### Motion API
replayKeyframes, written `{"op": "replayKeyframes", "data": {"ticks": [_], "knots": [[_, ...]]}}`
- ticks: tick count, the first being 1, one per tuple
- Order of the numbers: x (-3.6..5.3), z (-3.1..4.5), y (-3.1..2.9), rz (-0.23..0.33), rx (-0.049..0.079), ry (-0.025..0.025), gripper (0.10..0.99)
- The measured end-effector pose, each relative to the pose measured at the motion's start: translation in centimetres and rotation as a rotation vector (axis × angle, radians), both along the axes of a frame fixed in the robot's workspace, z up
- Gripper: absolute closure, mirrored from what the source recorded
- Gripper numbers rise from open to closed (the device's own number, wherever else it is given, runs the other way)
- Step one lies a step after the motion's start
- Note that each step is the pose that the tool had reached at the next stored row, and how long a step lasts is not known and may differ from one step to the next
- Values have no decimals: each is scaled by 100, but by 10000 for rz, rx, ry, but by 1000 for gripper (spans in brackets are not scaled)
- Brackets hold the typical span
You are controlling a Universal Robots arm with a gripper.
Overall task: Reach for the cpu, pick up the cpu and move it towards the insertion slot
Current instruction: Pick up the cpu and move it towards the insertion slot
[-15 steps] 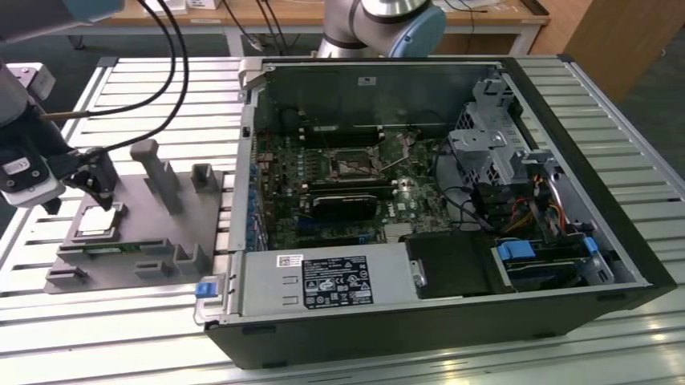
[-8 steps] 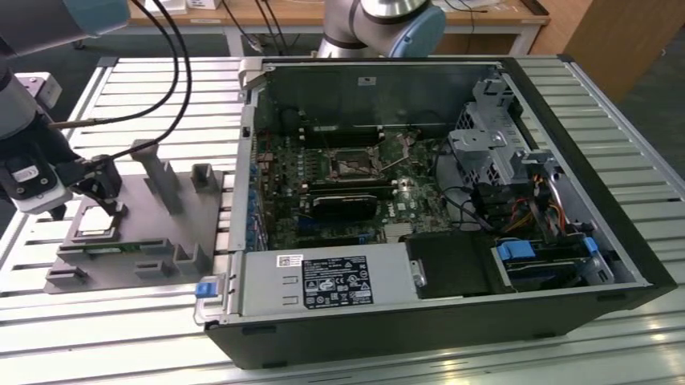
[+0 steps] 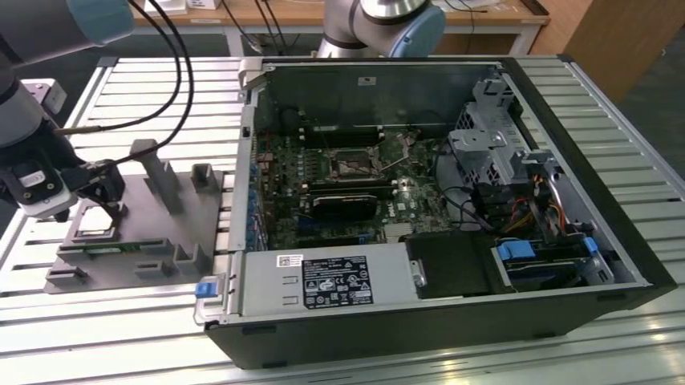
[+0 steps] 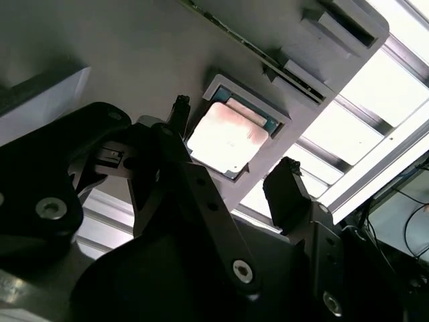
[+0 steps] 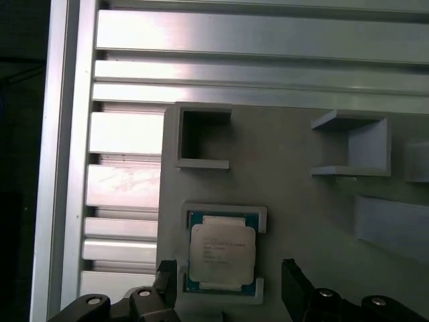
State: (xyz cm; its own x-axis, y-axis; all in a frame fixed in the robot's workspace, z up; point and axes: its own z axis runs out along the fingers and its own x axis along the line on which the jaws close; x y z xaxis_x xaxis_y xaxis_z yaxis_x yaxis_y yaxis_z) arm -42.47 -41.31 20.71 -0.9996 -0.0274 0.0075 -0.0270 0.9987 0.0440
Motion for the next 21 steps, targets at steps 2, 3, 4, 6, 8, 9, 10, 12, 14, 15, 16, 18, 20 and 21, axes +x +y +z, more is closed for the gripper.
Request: {"op": "replayKeyframes", "data": {"ticks": [2,3,4,6,8,9,10,12,14,15,16,18,20,21], "knots": [[0,-23,2,2,-1,27,369],[0,-36,4,1,-2,32,369],[-1,-50,7,-1,-1,40,369],[-1,-70,17,-14,-2,52,369],[0,-87,28,-56,-1,54,369],[0,-95,34,-79,-1,54,369],[0,-104,41,-105,-2,55,369],[-1,-125,53,-137,0,53,369],[-4,-154,57,-169,-1,53,369],[-5,-170,58,-185,-2,53,369],[-6,-184,59,-200,-2,53,369],[-9,-204,60,-233,-3,55,369],[-11,-230,60,-237,-3,52,369],[-11,-241,60,-238,-3,53,369]]}}
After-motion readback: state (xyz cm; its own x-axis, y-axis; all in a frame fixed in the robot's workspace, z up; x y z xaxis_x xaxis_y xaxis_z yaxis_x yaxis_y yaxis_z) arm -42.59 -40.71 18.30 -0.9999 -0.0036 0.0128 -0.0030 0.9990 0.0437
